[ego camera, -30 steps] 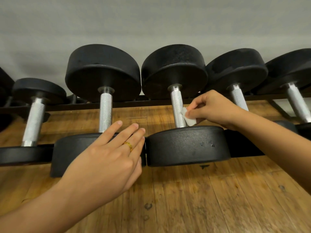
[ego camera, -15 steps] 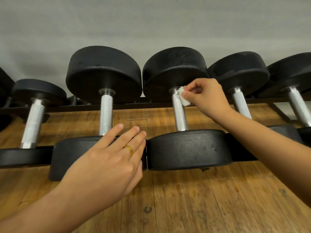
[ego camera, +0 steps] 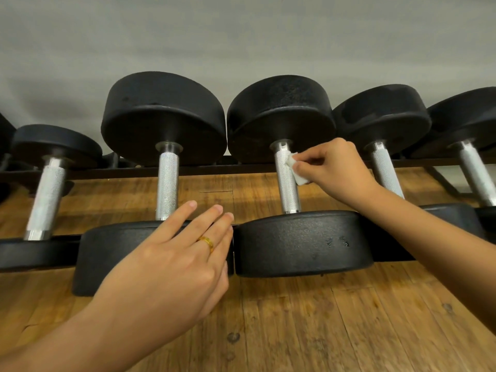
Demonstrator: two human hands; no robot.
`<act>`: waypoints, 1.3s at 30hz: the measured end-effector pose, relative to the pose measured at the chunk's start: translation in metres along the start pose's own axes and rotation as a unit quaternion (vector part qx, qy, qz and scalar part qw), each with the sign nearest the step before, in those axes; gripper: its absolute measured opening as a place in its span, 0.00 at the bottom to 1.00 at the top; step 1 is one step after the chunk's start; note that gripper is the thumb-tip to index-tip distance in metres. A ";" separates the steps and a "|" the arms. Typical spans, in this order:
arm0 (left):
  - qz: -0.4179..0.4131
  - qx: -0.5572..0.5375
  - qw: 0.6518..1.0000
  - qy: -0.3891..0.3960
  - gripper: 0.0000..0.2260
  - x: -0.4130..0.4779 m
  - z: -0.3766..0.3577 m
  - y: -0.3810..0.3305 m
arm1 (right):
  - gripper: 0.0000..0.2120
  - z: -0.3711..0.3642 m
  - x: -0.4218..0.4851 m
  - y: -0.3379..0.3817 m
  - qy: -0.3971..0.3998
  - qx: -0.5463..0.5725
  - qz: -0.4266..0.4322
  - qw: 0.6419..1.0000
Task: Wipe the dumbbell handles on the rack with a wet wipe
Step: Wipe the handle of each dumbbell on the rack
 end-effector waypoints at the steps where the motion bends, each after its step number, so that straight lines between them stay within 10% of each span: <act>1: 0.001 0.002 1.000 0.000 0.24 0.001 0.000 0.000 | 0.10 0.001 0.002 0.001 -0.008 0.001 0.006 1.000; 15: 0.004 0.005 1.000 0.016 0.24 0.000 -0.001 0.000 | 0.02 -0.004 0.001 0.002 0.099 0.062 -0.058 0.991; 19: 0.001 0.003 1.000 0.020 0.24 -0.001 -0.002 0.000 | 0.01 -0.013 -0.014 -0.002 0.234 0.071 -0.107 0.964; 25: 0.001 0.005 1.000 0.021 0.24 0.000 0.000 0.000 | 0.03 -0.005 -0.008 0.005 0.174 0.041 -0.050 0.983; 30: -0.001 0.007 1.000 0.021 0.24 -0.001 0.000 0.000 | 0.03 -0.014 -0.028 0.008 0.287 0.018 -0.030 0.957; 39: 0.005 0.006 1.000 0.003 0.24 -0.001 0.000 0.000 | 0.09 0.000 0.018 0.022 -0.020 -0.061 0.062 0.996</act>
Point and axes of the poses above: each hand's wrist, its own x-axis towards the middle knuckle, its own z-axis out of the back of the hand, y = z × x, the point moved 9 cm from there along x, towards the middle knuckle, and after that the axes turned 13 degrees about -y, right-handed, at the moved point
